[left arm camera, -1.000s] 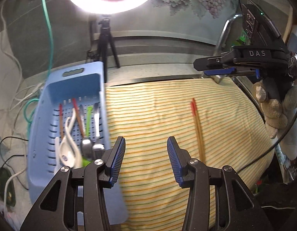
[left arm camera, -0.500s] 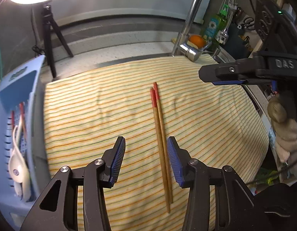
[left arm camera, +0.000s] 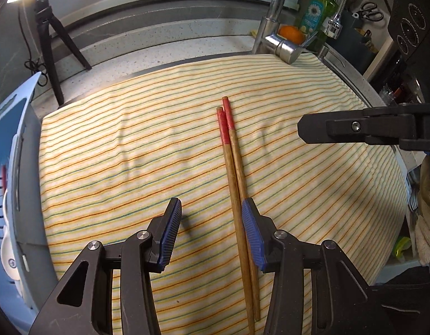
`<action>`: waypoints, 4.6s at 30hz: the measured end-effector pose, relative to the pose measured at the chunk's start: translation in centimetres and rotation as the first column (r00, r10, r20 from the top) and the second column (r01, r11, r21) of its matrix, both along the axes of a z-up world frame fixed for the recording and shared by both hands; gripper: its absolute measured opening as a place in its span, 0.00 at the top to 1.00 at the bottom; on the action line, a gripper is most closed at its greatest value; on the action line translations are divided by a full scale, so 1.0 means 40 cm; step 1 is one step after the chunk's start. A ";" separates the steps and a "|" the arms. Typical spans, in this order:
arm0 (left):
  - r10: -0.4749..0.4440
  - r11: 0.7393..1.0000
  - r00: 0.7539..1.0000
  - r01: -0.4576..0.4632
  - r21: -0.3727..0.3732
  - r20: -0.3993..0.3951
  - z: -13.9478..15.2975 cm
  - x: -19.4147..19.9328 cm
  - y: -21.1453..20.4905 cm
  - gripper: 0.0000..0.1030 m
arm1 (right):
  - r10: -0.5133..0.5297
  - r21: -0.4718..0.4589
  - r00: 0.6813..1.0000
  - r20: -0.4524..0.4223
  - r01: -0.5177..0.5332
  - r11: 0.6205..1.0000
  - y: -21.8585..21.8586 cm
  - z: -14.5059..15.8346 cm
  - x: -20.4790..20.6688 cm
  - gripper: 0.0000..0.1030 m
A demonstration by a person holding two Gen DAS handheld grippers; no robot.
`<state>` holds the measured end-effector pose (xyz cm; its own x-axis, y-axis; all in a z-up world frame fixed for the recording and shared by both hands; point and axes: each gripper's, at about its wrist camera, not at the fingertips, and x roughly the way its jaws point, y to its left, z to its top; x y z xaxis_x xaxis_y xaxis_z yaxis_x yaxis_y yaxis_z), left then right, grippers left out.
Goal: Organize utensils
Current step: 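Grasp one red-tipped chopstick with the left tool while right tool grasps the other, then carry chopstick into basket with left tool while right tool carries its chopstick, then open both tools and lift them out of the basket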
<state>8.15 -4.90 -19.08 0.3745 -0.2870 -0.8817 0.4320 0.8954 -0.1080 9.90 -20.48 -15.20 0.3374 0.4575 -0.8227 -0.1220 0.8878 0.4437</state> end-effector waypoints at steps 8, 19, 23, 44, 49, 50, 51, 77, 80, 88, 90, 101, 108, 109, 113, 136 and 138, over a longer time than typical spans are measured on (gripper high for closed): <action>-0.002 1.000 1.000 0.002 0.002 0.000 -0.008 0.010 -0.005 0.58 | -0.021 0.013 0.999 -0.045 0.021 1.000 0.004 -0.033 0.016 0.77; -0.046 0.998 0.999 0.044 0.054 0.027 -0.005 0.022 -0.047 0.74 | -0.064 0.032 0.991 -0.116 0.069 0.997 0.005 -0.082 0.050 0.81; -0.047 0.997 0.999 0.045 0.059 0.023 -0.011 0.022 -0.051 0.76 | -0.081 0.046 0.986 -0.145 0.089 0.995 0.003 -0.101 0.062 0.81; 0.070 0.998 0.997 -0.070 -0.007 -0.010 -0.019 0.032 0.026 0.94 | -0.051 -0.036 0.986 -0.157 0.046 0.998 0.088 -0.126 0.119 0.81; 0.077 0.997 0.997 -0.077 -0.027 -0.011 -0.017 0.033 0.033 0.94 | -0.002 -0.141 0.992 -0.123 -0.016 0.990 0.126 -0.123 0.123 0.89; 0.083 0.996 0.996 -0.083 -0.035 -0.013 -0.016 0.033 0.037 0.94 | 0.000 -0.137 0.992 -0.123 -0.017 0.990 0.123 -0.124 0.124 0.89; 0.087 0.995 0.996 -0.088 -0.043 -0.015 -0.015 0.032 0.040 0.94 | -0.001 -0.130 0.992 -0.125 -0.015 0.991 0.119 -0.124 0.125 0.90; 0.261 0.950 0.960 -0.237 -0.203 0.102 0.176 -0.030 0.259 0.95 | 0.048 0.128 0.999 -0.019 -0.046 0.991 0.198 0.062 0.107 0.94; 0.299 0.943 0.947 -0.273 -0.192 0.120 0.191 -0.035 0.317 0.94 | 0.084 0.137 0.996 0.007 -0.084 0.987 0.258 0.092 0.117 0.94; 0.394 0.914 0.910 -0.372 -0.164 0.129 0.204 -0.006 0.468 0.94 | 0.175 0.126 0.983 0.062 -0.182 0.975 0.443 0.137 0.152 0.94; 0.414 0.907 0.900 -0.395 -0.146 0.136 0.203 0.007 0.508 0.94 | 0.196 0.122 0.979 0.061 -0.202 0.972 0.491 0.134 0.165 0.94; 0.492 0.866 0.866 -0.476 -0.154 0.091 0.169 0.081 0.637 0.94 | 0.228 0.069 0.973 0.046 -0.231 0.971 0.670 0.076 0.221 0.94; 0.493 0.866 0.866 -0.479 -0.142 0.088 0.161 0.103 0.651 0.94 | 0.258 0.023 0.964 0.061 -0.259 0.965 0.723 0.061 0.239 0.93; 0.495 0.865 0.864 -0.481 -0.141 0.090 0.161 0.103 0.654 0.94 | 0.264 0.015 0.962 0.067 -0.266 0.964 0.727 0.061 0.239 0.92; 0.510 0.858 0.854 -0.498 -0.126 0.104 0.162 0.102 0.665 0.90 | 0.283 -0.052 0.953 0.113 -0.278 0.959 0.737 0.069 0.236 0.74; 0.528 0.849 0.835 -0.524 -0.072 0.155 0.188 0.080 0.641 0.35 | 0.281 -0.120 0.937 0.207 -0.260 0.958 0.699 0.113 0.235 0.40; 0.526 0.850 0.835 -0.522 -0.071 0.161 0.196 0.075 0.634 0.35 | 0.286 -0.126 0.934 0.213 -0.264 0.956 0.695 0.119 0.230 0.39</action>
